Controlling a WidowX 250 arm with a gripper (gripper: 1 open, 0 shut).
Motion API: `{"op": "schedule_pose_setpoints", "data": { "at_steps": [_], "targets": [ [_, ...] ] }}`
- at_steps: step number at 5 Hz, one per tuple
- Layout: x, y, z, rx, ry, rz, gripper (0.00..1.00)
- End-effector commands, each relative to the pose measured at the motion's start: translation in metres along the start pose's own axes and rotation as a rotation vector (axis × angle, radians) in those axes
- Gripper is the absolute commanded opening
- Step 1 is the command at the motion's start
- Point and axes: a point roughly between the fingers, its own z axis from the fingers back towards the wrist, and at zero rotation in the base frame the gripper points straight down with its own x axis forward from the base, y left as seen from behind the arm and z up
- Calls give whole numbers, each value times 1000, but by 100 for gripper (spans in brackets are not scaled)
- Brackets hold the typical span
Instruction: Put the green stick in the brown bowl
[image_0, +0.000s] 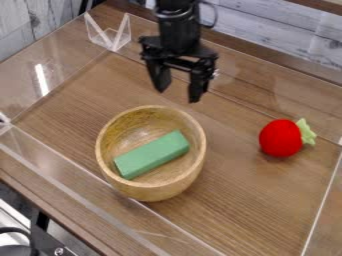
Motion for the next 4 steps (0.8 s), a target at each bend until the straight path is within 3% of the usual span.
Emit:
{"op": "schedule_pose_setpoints", "data": {
  "at_steps": [1,2,3,4],
  "targets": [
    [25,-25,16,2,-75,39,100],
    [33,-44,8,-4,-90,13,0],
    [33,-37,8,-10,-99,-44,100],
    [37,-47,22,-9,-102,-82,100]
  ]
}}
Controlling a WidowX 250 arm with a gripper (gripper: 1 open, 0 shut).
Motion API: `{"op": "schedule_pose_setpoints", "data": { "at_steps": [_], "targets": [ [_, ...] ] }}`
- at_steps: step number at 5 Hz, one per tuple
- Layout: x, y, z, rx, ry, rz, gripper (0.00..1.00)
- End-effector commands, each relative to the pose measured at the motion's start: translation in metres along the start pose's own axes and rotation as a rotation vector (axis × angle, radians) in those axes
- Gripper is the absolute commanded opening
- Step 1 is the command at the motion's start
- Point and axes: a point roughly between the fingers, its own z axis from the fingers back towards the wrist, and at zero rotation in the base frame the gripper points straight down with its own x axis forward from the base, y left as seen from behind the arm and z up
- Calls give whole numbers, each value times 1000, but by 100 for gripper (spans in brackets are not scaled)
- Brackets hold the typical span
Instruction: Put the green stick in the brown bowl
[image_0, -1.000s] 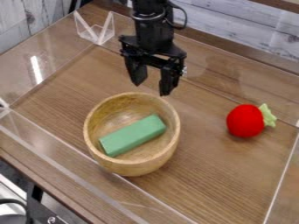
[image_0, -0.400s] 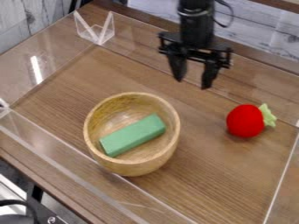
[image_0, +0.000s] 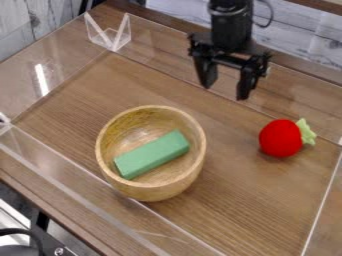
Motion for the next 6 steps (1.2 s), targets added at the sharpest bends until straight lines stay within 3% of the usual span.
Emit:
{"op": "schedule_pose_setpoints", "data": {
  "at_steps": [1,2,3,5,6],
  "targets": [
    [18,-5,30,11,-85,-47,100],
    [-1,2,23,19,-72,-110,100],
    [-13,11,18,22,-92,-141,100],
    [10,25,30,19,-152,-32,100],
    [11,28,25,12,-144,-14,100]
  ]
}}
